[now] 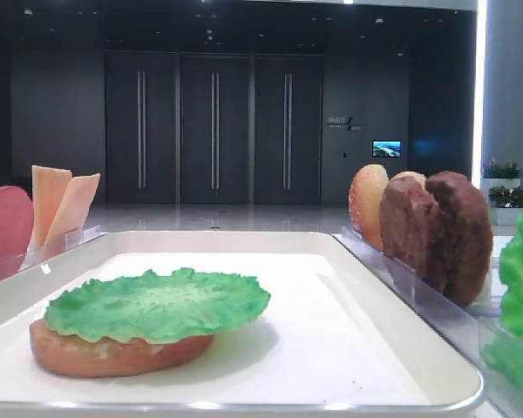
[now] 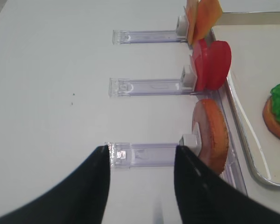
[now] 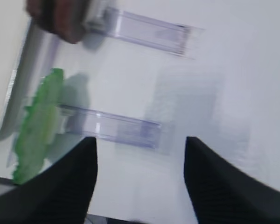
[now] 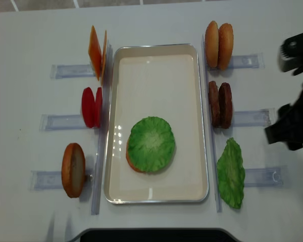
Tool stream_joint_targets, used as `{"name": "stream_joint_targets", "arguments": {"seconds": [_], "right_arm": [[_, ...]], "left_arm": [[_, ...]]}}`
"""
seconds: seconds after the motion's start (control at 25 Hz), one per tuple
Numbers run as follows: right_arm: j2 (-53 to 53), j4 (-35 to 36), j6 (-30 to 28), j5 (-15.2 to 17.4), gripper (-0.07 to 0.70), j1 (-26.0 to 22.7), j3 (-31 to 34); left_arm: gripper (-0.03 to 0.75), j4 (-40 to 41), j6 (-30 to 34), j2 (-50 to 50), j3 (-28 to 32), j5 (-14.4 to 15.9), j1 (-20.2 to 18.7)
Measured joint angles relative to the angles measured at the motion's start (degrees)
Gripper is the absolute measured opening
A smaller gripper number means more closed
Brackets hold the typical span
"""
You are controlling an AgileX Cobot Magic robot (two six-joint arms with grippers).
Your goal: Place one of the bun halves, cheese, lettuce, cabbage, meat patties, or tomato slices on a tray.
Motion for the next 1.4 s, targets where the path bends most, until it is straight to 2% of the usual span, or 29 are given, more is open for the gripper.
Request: {"name": "stream_joint_targets", "arguments": {"seconds": [0.08,0.16,0.28,0.36,0.68,0.88,1.04,1.2,1.4], "right_arm": [[-5.33,-2.14,-0.4,2.24,0.391,-5.71,0.0],[-10.62,-2.92,-1.81,3.08,0.39,-11.72,0.0],[-19.14,-1.79,-3.98,3.51,0.388,-18.06,0.0],[-23.41,-0.11,-4.95,3.51,0.388,-20.1,0.0],[-39.04,1.34,-5.83,3.56,0.357,-20.92,1.69],[-49.08,1.73,-6.79,3.27,0.337,-20.92,9.94],[-56.7,2.32,-6.96,0.35,0.314,-20.92,15.32],[-58.68,2.59,-8.45,-0.23,0.283,-20.92,17.91],[-58.91,6.9,-14.2,-0.67,0.276,-20.92,19.92]], "left_arm": [[0.345,0.0,0.0,0.0,0.0,0.0,0.0],[0.345,0.0,0.0,0.0,0.0,0.0,0.0],[0.345,0.0,0.0,0.0,0.0,0.0,0.0],[0.345,0.0,0.0,0.0,0.0,0.0,0.0],[0.345,0.0,0.0,0.0,0.0,0.0,0.0],[0.345,0.0,0.0,0.0,0.0,0.0,0.0],[0.345,0.0,0.0,0.0,0.0,0.0,0.0],[0.345,0.0,0.0,0.0,0.0,0.0,0.0],[0.345,0.0,0.0,0.0,0.0,0.0,0.0]]}}
